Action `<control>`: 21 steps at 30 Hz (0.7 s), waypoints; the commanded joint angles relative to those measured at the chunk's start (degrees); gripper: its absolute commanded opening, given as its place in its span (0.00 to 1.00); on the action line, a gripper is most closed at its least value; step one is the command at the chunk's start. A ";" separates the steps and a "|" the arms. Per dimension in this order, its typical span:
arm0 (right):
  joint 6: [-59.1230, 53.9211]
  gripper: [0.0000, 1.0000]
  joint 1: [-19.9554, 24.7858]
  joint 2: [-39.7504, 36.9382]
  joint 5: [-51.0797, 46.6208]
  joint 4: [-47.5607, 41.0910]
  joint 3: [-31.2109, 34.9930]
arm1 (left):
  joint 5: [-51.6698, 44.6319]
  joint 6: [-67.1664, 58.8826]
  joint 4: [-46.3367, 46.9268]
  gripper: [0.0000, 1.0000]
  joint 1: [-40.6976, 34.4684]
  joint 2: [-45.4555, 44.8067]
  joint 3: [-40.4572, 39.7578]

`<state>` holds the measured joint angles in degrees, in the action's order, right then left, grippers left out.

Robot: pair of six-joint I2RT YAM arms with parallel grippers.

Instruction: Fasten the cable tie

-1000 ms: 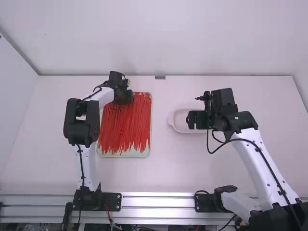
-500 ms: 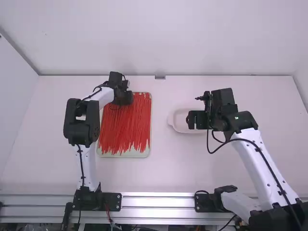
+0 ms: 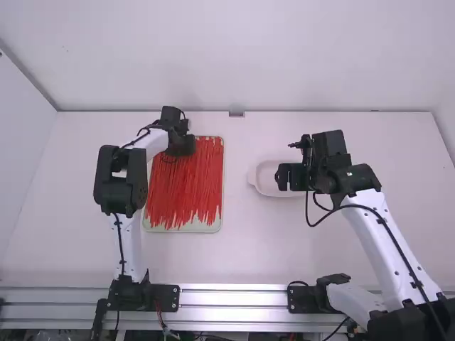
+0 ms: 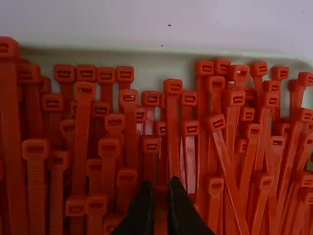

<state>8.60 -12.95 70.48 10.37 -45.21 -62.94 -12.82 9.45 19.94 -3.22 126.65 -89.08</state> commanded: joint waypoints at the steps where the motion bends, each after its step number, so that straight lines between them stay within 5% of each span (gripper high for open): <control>1: 0.15 0.98 0.15 0.00 0.28 -0.28 -0.61 | 0.44 0.17 0.24 0.02 0.24 0.87 0.63; 10: 0.13 0.98 0.17 0.00 0.28 -0.72 -0.61 | 0.42 0.31 -0.79 0.02 0.22 0.72 -0.70; 21: 0.11 0.98 0.15 -0.02 0.28 -0.59 -0.61 | 0.39 0.17 16.90 0.02 0.98 0.39 -24.04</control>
<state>8.60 -12.95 70.50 10.37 -45.69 -62.94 -12.82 9.50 35.00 -2.52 126.74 -108.22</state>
